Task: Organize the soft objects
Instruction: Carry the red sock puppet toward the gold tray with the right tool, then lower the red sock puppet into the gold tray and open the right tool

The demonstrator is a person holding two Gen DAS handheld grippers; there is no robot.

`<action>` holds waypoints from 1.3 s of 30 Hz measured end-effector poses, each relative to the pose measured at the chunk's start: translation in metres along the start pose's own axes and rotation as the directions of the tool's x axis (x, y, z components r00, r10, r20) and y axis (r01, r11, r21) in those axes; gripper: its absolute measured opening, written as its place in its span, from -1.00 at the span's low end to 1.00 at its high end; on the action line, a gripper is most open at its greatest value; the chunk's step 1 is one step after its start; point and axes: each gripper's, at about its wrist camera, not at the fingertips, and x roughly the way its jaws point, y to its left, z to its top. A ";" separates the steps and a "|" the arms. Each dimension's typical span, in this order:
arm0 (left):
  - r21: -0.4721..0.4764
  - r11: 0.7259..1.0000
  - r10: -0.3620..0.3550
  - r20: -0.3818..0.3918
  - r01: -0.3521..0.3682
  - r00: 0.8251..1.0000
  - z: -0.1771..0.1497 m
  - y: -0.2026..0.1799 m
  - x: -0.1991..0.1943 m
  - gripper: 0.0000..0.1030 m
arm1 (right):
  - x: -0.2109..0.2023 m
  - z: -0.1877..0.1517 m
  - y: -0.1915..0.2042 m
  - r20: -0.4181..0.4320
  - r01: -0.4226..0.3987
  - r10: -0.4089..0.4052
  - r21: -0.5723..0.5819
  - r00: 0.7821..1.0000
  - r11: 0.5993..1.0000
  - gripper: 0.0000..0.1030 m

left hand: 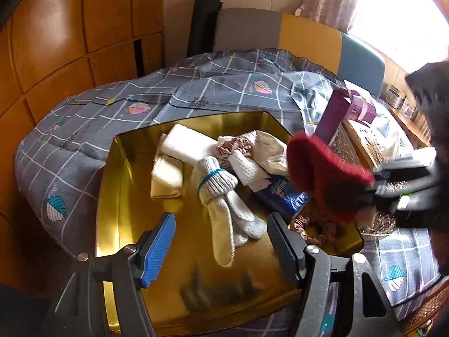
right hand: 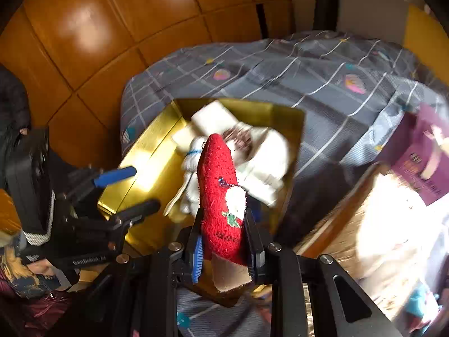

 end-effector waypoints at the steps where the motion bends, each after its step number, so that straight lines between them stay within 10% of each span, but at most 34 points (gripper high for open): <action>1: -0.003 1.000 0.009 0.005 -0.009 1.000 0.000 0.001 -0.001 0.34 | 0.004 -0.003 0.003 -0.008 0.002 -0.002 0.000 1.000 1.000 -0.52; 22: -0.089 0.992 0.088 0.032 -0.084 0.996 0.000 0.030 -0.006 0.34 | 0.062 -0.017 0.054 -0.066 0.113 -0.125 -0.159 0.990 0.981 -0.43; 39: -0.061 0.994 0.097 0.056 -0.093 0.994 0.002 0.022 -0.013 0.34 | 0.032 -0.028 0.057 0.036 0.174 -0.170 -0.153 0.985 0.973 0.18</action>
